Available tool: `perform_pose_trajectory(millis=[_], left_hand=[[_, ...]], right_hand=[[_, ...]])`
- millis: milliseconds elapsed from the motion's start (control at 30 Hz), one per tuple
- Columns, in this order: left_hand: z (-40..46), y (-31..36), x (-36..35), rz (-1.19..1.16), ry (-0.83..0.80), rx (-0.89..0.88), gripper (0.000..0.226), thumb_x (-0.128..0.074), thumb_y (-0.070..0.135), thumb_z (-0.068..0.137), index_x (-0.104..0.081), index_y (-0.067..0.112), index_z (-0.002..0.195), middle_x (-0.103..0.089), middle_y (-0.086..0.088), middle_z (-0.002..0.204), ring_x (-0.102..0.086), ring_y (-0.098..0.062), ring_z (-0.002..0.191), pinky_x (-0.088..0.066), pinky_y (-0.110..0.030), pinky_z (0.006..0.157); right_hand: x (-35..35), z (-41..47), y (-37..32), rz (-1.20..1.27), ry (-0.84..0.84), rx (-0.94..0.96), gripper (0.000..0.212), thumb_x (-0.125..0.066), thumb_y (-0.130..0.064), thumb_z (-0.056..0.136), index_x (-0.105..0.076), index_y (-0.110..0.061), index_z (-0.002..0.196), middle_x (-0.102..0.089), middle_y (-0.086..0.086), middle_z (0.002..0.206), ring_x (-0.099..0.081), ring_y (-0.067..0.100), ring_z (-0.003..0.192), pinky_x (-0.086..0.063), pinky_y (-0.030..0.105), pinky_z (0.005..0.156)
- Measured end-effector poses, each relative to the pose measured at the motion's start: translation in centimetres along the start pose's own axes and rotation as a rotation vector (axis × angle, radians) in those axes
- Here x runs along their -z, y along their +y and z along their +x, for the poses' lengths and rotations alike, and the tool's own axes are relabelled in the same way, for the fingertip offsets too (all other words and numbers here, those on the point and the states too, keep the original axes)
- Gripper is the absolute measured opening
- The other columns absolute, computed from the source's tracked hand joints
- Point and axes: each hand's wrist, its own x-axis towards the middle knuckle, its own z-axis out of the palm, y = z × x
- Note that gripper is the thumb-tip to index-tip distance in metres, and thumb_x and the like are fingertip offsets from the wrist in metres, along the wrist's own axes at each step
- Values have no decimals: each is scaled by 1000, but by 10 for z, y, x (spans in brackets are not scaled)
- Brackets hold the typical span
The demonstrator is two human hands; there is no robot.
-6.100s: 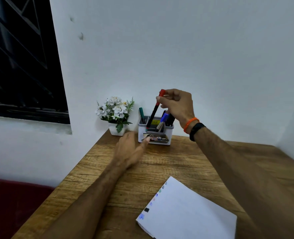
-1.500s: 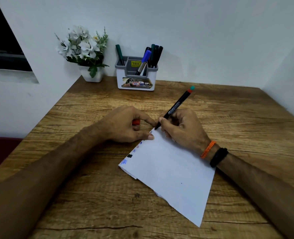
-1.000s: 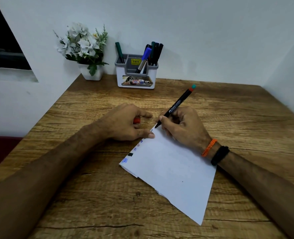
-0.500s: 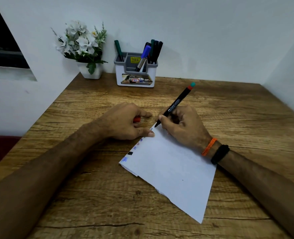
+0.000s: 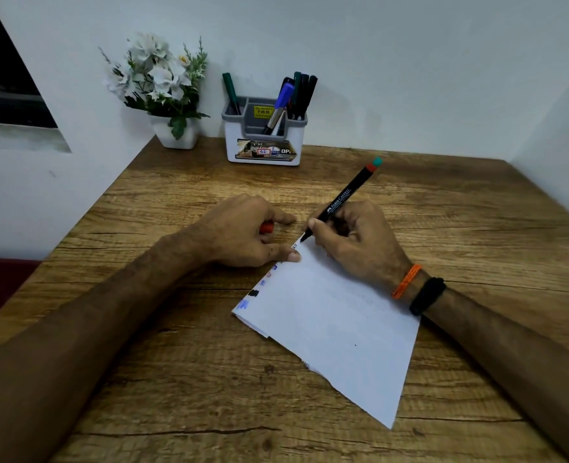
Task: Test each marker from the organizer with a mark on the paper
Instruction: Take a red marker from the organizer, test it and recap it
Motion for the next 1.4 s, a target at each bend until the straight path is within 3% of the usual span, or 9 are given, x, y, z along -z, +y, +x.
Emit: perform_pose_trajectory(millis=[133,267,467,600,733,833,1100,1233,1400], left_hand=[[1,-2,-1,14,-5,4,74,-64,63,75,-47,33,141,-66,2,110,-44,-7,84,-32,-24,71],[-1,2,1,14,-5,0,72,-65,60,77,-47,32,141,-51,18,97,-36,-2,61,-30,-25,67],[-1,2,1,14,-5,8,72,-65,60,77,-47,33,141,-61,11,99,-36,-4,66,-30,-27,65],[-2,3,1,2,10,1,72,-66,61,76,-49,33,140,-48,23,73,-37,1,62,-27,-18,56],[-2,4,2,9,11,-12,71,-66,58,77,-49,31,140,-41,27,100,-33,-4,64,-29,-26,65],[-2,3,1,13,11,-11,71,-66,59,77,-49,31,140,-61,16,99,-36,-4,72,-29,-25,69],[-2,2,1,20,16,-20,71,-66,59,77,-49,31,140,-51,23,98,-37,-1,61,-28,-19,57],[-2,2,1,26,-3,-11,71,-66,59,77,-48,31,141,-63,10,109,-50,-10,84,-29,-23,71],[-2,3,2,19,-19,-6,70,-66,59,77,-49,33,140,-58,19,93,-52,-10,78,-33,-25,67]], right_hand=[[0,1,1,-12,7,-3,18,-63,-24,88,-73,-15,75,-66,5,59,-59,26,51,-48,40,45],[1,0,1,-7,14,-10,17,-65,-21,89,-72,-16,75,-66,5,59,-59,27,51,-47,38,45],[1,0,-1,-16,-6,8,19,-65,-23,90,-71,-17,73,-66,6,59,-58,28,51,-47,41,44],[1,0,-2,-22,-2,17,20,-65,-23,90,-69,-24,70,-64,2,56,-58,27,49,-48,42,43],[1,0,-1,-9,0,-3,19,-65,-24,90,-72,-16,73,-65,2,57,-59,28,50,-49,43,44],[2,-1,-2,-20,-24,6,19,-65,-23,91,-71,-17,73,-65,-2,57,-58,21,48,-49,39,45],[2,-1,-5,-6,-33,-13,21,-67,-20,92,-68,-25,72,-62,-10,55,-55,11,47,-45,29,45],[1,1,0,-3,13,-45,19,-67,-22,91,-69,-22,72,-65,-2,58,-60,24,51,-49,37,46],[3,1,-1,159,37,-90,17,-65,-16,94,-75,-6,83,-62,-7,56,-52,3,44,-40,20,44]])
